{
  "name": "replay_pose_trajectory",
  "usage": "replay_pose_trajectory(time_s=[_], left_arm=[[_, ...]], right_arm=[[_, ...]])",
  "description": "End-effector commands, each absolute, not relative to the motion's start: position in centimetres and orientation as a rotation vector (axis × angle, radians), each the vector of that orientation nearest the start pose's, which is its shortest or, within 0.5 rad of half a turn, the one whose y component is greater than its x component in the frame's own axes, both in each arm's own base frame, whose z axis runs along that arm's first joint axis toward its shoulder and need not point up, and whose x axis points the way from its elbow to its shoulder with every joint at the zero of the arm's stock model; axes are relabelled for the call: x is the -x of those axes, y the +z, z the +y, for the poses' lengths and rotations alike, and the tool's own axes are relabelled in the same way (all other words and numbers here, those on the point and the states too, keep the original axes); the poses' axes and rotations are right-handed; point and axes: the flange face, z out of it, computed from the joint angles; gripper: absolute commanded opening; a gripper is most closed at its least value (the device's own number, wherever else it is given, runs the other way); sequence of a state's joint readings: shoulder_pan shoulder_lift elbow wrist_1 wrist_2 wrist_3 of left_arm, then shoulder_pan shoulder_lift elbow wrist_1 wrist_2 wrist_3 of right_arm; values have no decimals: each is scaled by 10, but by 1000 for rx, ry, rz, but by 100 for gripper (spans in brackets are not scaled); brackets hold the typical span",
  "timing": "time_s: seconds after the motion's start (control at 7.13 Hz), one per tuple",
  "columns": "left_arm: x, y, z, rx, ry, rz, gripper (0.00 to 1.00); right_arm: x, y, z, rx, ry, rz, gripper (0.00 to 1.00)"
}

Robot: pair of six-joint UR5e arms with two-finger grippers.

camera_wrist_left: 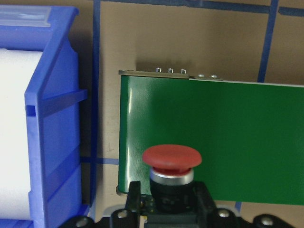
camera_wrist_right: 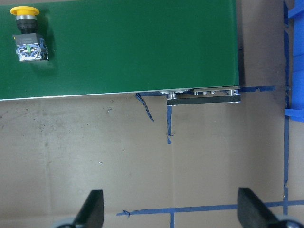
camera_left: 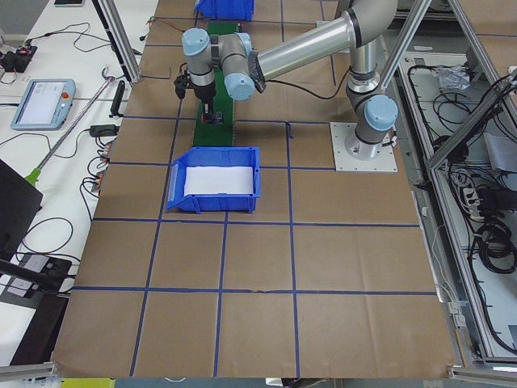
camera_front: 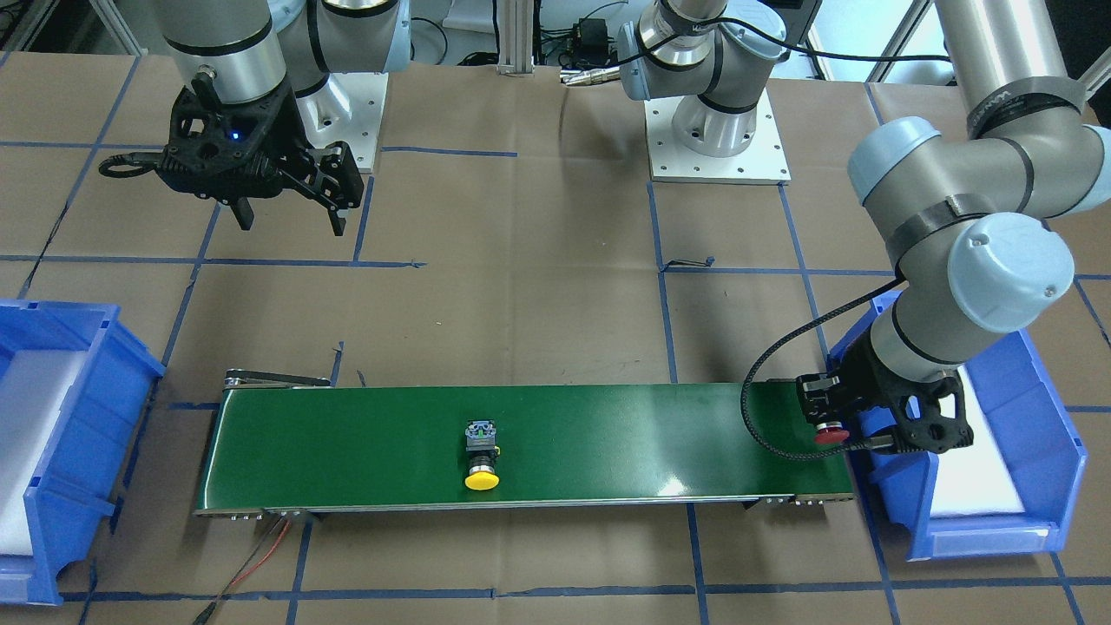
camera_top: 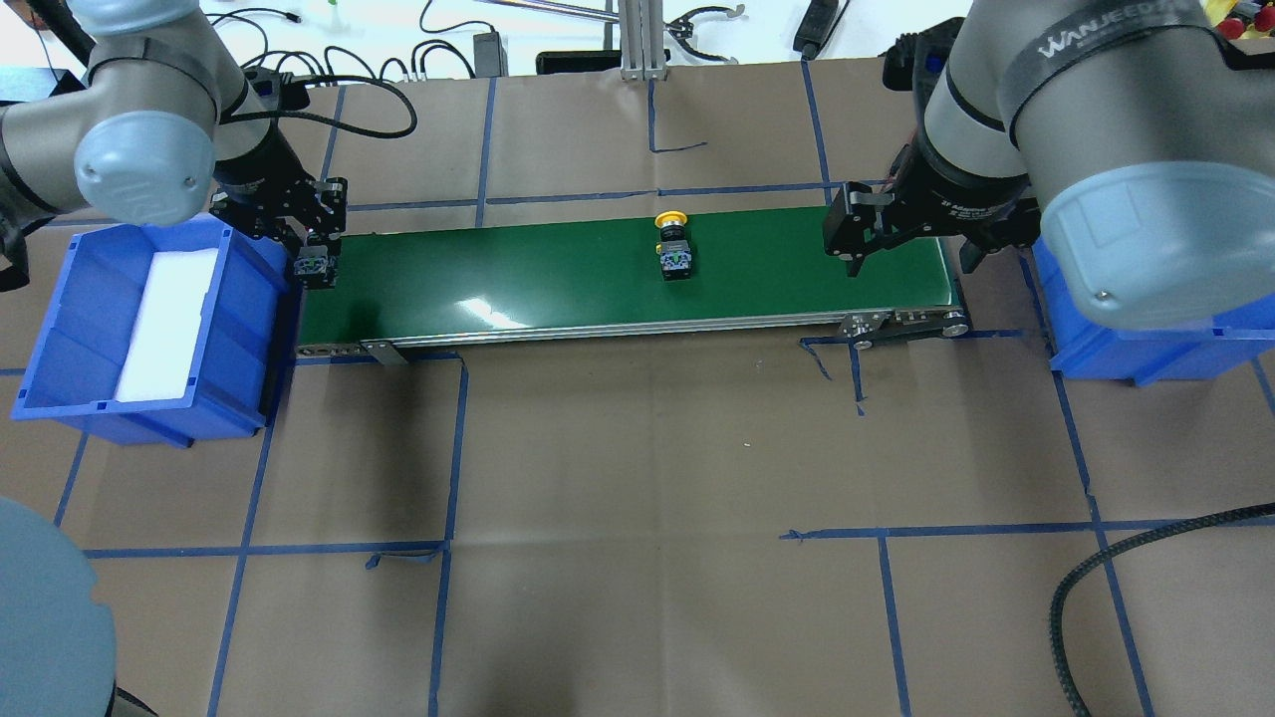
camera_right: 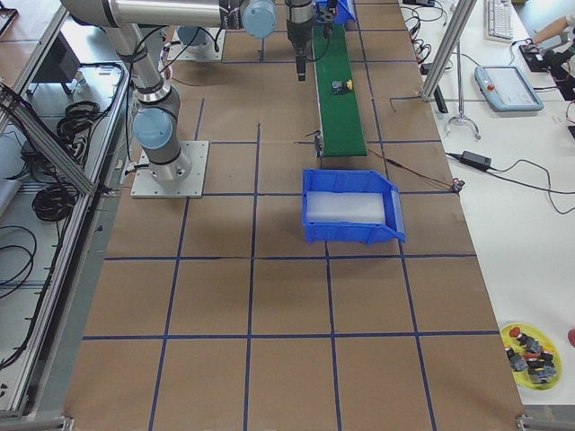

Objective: Transport two buttons from left to right
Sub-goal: 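Set red button on conveyor with left gripper while right gripper reaches yellow button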

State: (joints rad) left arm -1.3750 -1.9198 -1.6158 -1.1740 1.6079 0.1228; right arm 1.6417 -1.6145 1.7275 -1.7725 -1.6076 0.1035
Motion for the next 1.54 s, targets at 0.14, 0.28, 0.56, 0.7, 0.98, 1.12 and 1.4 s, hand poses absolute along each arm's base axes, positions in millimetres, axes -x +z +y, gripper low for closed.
replay_pose_trajectory(time_s=[0.14, 0.28, 0.56, 0.7, 0.98, 1.12, 1.4], left_arm=[[9, 270, -619, 115, -41, 3101, 11], [9, 269, -620, 115, -43, 3100, 11], [8, 266, -619, 122, -34, 3101, 11], [8, 265, -620, 124, -32, 3102, 12], [8, 259, -621, 131, -20, 3103, 100], [7, 265, -625, 132, -39, 3100, 100], [9, 294, -628, 128, -101, 3090, 100]], right_arm=[[-162, 413, -521, -76, -209, 3155, 100], [-163, 416, -527, -74, -292, 3142, 100], [-165, 394, -554, -70, -381, 3136, 100], [-164, 395, -558, -70, -386, 3137, 100], [-165, 399, -569, -68, -403, 3134, 100], [-165, 385, -578, -70, -367, 3140, 100], [-167, 342, -593, -64, -259, 3164, 100]])
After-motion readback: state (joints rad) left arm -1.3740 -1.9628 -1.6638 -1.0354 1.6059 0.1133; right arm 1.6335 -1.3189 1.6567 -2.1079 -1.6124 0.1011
